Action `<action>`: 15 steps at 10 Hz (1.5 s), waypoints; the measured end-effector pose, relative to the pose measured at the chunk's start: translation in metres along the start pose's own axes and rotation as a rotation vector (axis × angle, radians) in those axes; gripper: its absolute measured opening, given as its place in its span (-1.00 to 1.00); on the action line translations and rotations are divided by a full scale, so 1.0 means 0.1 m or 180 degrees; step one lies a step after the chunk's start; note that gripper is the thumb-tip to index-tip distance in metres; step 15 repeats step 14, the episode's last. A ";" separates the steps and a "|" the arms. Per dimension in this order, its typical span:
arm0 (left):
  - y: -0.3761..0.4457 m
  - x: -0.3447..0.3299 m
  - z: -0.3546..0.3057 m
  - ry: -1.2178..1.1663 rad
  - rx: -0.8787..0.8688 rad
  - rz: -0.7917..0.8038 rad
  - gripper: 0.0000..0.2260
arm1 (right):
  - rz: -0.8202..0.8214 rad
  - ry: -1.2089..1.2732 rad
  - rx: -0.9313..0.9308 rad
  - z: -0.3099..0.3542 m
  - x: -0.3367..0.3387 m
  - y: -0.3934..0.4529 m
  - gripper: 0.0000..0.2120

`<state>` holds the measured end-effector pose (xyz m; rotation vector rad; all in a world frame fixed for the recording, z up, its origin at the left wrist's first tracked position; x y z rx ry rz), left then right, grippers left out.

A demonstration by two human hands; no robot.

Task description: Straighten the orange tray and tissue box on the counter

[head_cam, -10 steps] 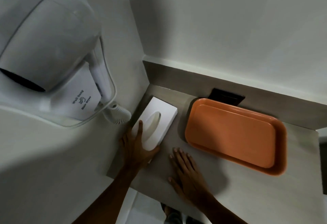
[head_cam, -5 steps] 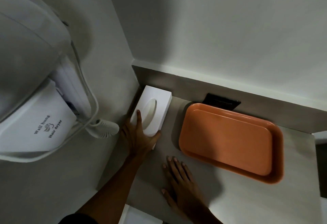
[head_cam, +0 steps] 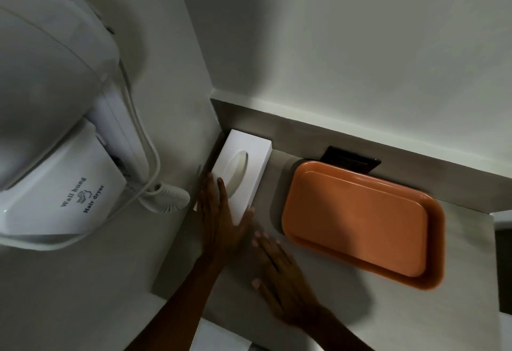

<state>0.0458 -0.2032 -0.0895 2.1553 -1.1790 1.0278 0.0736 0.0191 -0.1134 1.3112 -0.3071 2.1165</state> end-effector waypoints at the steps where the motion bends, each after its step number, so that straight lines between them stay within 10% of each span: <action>1: -0.35 -0.05 0.13 -0.0018 -0.0143 0.0006 -0.02 | -0.0474 -0.0120 -0.0218 -0.08 0.29 0.66 -0.34; 3: -0.48 -0.12 0.31 0.0284 -0.0315 -0.0082 -0.20 | 0.0667 -0.1338 0.0611 -0.47 0.30 1.59 -0.26; 6: -0.37 -0.10 0.43 0.0416 -0.0294 -0.0118 -0.18 | 0.0363 -0.1435 0.1013 -0.59 0.15 1.79 -0.15; 15: -0.29 0.32 0.30 0.0558 -0.0775 0.0141 -0.11 | 0.0348 -0.0529 -0.0241 -0.26 0.68 1.14 -0.18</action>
Point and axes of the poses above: each hand's wrist, its own y-axis towards the middle knuckle, its own x-axis out of the back of the hand, z = x × y, the point moved 1 cm from there along y, towards the middle knuckle, and after that the axes turned 13 degrees about -y, right-handed, at the moved point
